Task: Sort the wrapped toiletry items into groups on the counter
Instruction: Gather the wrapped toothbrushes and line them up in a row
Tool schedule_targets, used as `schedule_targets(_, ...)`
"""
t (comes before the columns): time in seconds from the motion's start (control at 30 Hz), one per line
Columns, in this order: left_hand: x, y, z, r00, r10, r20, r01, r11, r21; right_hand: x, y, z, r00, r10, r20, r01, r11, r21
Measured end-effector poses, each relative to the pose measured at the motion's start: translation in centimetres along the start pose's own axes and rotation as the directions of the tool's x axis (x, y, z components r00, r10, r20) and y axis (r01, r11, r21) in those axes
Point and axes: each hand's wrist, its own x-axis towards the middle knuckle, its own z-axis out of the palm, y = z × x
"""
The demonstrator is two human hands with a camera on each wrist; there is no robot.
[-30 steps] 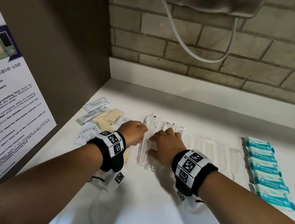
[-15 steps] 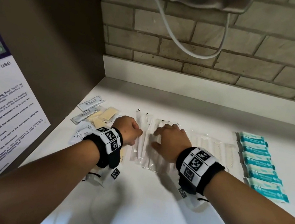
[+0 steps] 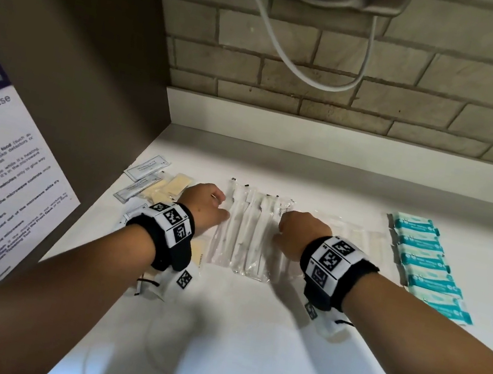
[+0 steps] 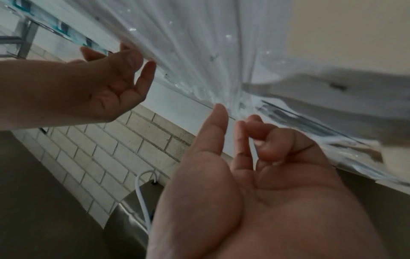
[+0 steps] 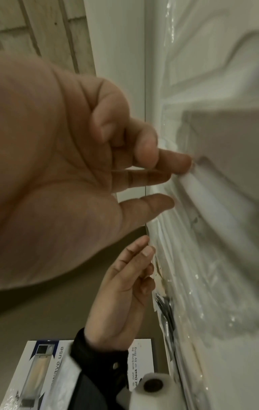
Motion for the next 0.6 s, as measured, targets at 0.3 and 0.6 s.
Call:
schedule_targets(0.3,-2.8,2.8,2.6,0.787,0.37,0.494,-0.595,0.667,0.448,0.4,-0.3,0.1,1.0,0.014,-0.022,-0.013,0.999,0.044)
schedule_targets(0.6,-2.2,2.4,3.5,0.769,0.251,0.588,-0.615,0.54,0.575,0.4,0.6,-1.7,0.99,0.06,-0.127,-0.034,0.98,0.195)
